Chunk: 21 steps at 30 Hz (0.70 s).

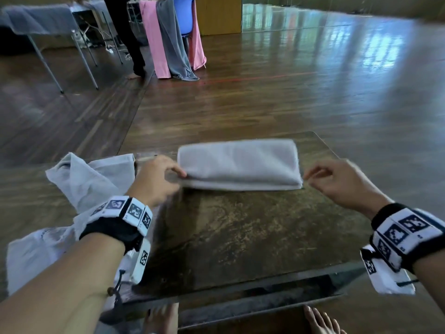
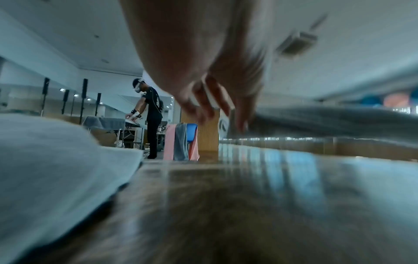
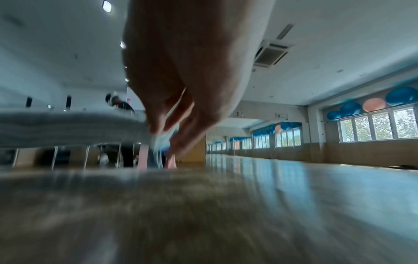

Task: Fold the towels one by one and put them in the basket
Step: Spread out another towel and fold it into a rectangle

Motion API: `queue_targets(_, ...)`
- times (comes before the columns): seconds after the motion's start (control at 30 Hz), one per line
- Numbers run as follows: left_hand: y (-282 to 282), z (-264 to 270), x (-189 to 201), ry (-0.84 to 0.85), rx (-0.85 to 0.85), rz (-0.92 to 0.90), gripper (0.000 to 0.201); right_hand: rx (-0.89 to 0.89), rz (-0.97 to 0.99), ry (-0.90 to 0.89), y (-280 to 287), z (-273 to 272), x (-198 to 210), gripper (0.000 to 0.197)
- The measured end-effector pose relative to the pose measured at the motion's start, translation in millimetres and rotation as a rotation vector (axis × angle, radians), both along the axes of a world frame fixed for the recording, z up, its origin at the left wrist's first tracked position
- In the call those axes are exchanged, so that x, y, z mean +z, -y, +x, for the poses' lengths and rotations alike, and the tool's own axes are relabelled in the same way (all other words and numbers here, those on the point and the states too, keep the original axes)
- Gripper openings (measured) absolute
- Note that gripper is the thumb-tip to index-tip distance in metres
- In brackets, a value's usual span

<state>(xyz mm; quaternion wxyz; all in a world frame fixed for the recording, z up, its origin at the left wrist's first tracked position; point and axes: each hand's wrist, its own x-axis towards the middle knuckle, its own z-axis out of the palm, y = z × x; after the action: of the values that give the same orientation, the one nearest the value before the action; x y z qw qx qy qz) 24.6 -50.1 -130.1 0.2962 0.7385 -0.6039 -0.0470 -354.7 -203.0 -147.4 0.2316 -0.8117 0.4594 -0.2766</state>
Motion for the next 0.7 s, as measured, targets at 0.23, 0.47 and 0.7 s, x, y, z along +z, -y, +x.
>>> queue_targets(0.23,14,-9,-18,-0.070,0.317,0.261,0.030,-0.124,0.108,-0.179,1,13,-16,0.021)
queue_targets(0.47,24,-24,-9,-0.037,0.474,0.412,0.045,-0.314,0.225,-0.258,-1,36,-10,0.032)
queue_targets(0.7,21,-23,1,-0.159,0.577,0.336,0.029,-0.394,0.233,-0.113,-5,41,6,0.018)
